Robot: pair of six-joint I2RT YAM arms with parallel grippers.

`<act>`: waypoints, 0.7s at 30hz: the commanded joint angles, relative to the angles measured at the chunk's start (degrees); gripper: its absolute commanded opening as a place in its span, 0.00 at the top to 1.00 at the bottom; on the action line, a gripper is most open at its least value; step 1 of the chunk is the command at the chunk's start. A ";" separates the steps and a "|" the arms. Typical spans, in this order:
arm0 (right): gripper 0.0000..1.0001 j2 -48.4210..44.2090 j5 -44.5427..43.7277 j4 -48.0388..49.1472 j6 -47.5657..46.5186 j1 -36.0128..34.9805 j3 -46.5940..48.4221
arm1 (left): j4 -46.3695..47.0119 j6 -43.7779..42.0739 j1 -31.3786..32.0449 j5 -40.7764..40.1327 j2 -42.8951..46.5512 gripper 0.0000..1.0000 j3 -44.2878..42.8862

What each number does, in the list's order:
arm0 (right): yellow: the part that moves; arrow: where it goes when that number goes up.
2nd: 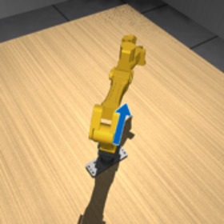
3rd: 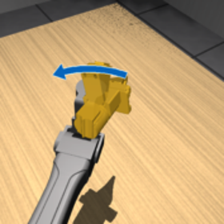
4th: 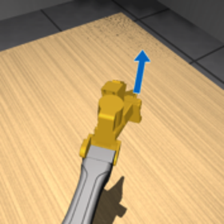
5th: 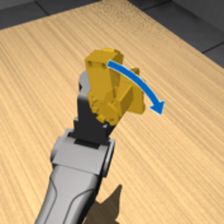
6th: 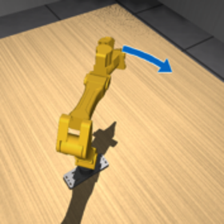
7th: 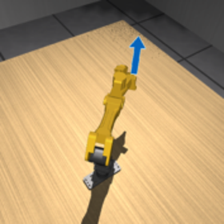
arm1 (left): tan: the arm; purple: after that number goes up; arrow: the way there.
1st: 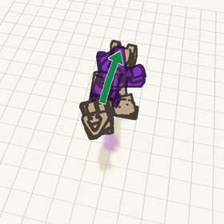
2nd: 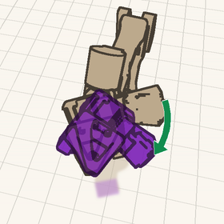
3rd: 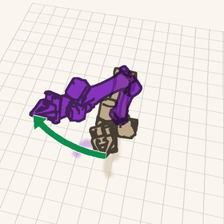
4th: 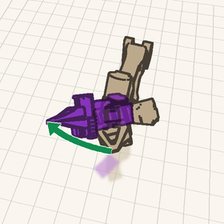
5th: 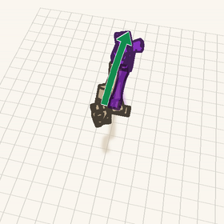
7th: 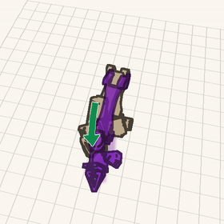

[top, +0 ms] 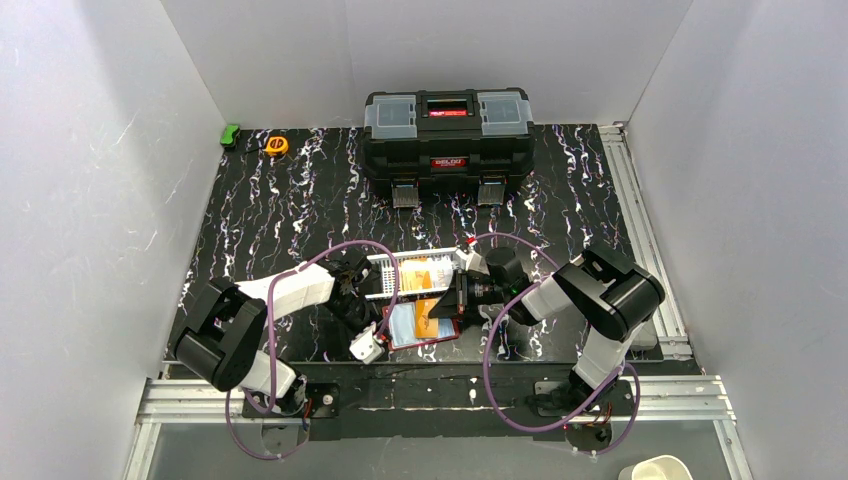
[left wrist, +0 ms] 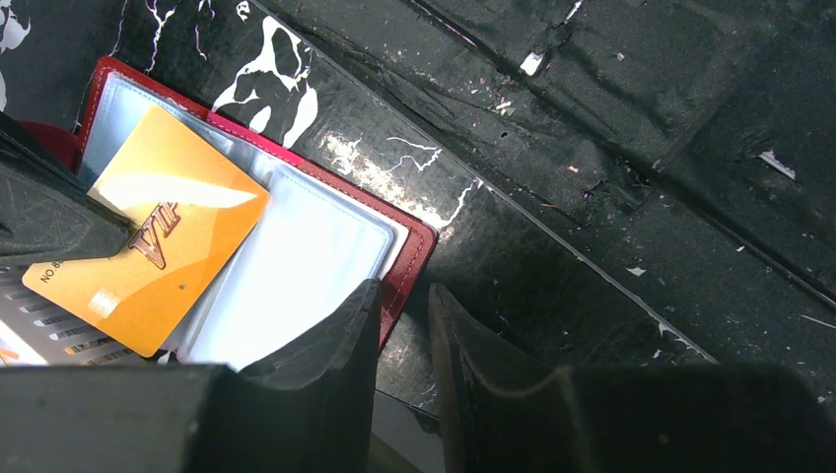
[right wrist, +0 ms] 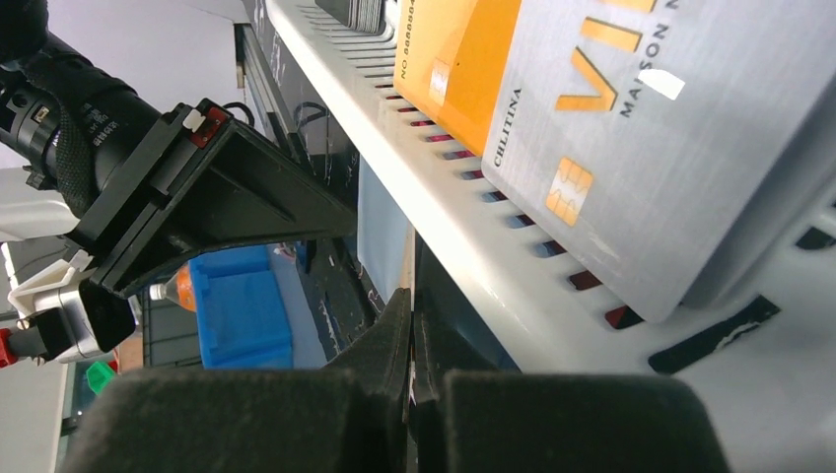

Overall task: Put the credit cards into the card holder
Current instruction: Insert the credit card into the card holder.

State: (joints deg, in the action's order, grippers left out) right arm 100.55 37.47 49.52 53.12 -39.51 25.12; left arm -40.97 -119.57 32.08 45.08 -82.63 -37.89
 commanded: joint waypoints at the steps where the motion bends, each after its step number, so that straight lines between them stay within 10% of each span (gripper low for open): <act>1: 0.99 0.25 -1.25 -4.70 -2.33 -0.48 1.47 | -2.38 -15.26 0.41 -1.82 0.27 0.76 1.85; 21: 0.99 -3.72 -8.49 -9.23 -3.22 -0.89 -0.14 | -1.92 -15.70 0.38 -1.38 0.26 0.77 2.20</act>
State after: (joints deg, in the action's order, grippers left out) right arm 98.02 35.07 42.06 49.98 -40.07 26.04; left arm -40.73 -119.57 32.08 45.10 -82.26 -37.52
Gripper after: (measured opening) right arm 0.029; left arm 0.234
